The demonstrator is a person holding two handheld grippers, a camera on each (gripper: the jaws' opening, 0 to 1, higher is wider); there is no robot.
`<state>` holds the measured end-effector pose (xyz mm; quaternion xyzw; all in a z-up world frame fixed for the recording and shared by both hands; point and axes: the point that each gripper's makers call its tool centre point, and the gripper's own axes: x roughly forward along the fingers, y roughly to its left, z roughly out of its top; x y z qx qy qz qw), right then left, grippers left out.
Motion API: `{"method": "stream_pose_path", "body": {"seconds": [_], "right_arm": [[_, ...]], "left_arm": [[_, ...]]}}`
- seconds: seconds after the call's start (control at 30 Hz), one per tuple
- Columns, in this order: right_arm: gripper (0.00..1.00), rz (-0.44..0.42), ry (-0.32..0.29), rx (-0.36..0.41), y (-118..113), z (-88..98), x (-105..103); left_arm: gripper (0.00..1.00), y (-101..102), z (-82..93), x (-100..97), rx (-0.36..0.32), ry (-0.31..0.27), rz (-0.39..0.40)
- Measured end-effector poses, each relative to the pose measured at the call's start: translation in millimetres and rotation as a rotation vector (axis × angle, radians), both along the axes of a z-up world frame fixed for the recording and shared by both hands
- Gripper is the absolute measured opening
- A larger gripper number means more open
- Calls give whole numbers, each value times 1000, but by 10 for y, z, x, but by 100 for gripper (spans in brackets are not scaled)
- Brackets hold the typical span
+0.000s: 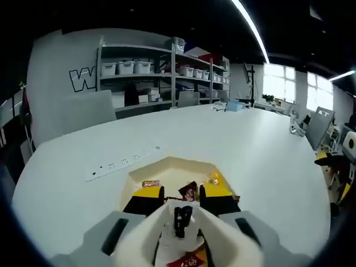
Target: Place the target food into the container with the food tongs after gripping and lifting it, then release it inside without dropping or visibly crushing the food.
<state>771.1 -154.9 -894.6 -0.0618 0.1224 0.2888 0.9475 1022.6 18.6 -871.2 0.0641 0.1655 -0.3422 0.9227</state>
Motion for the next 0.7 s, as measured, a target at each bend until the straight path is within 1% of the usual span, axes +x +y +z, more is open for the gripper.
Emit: {"method": "stream_pose_path", "body": {"seconds": [0.03, 0.07, 0.1, 0.13, 0.23, 0.3, 0.4, 0.47, 0.53, 0.7], "right_arm": [[89, -4, 1, 0, -14, 1, -2], [89, -5, 0, 0, -20, 2, -3], [89, -7, 0, 0, -24, 3, -5], [89, -8, 1, -1, -29, 5, -8], [89, -7, -2, -4, -16, 21, -26], [89, -2, -6, -5, 14, 43, -50], [89, 4, -11, -8, 54, 68, -82], [89, 10, -15, -10, 89, 90, -112], [89, 14, -20, -12, 95, 108, -127], [89, 23, -26, -19, 149, 131, -160]], "left_arm": [[24, -31, 13, -1, -2, -10, -18], [25, -34, 8, 0, 37, -32, -25], [25, -39, 9, -5, 46, -40, -30], [25, -57, 15, -22, 40, -41, -36], [25, -47, 40, -39, 16, -26, -27], [26, -36, 43, -80, 38, -37, -36], [26, -9, 36, -142, 36, -33, -41], [27, 26, 6, -211, 27, -23, -43], [27, 27, -32, -324, 30, -14, -47], [27, 79, -49, -439, 28, -14, -50]]}}
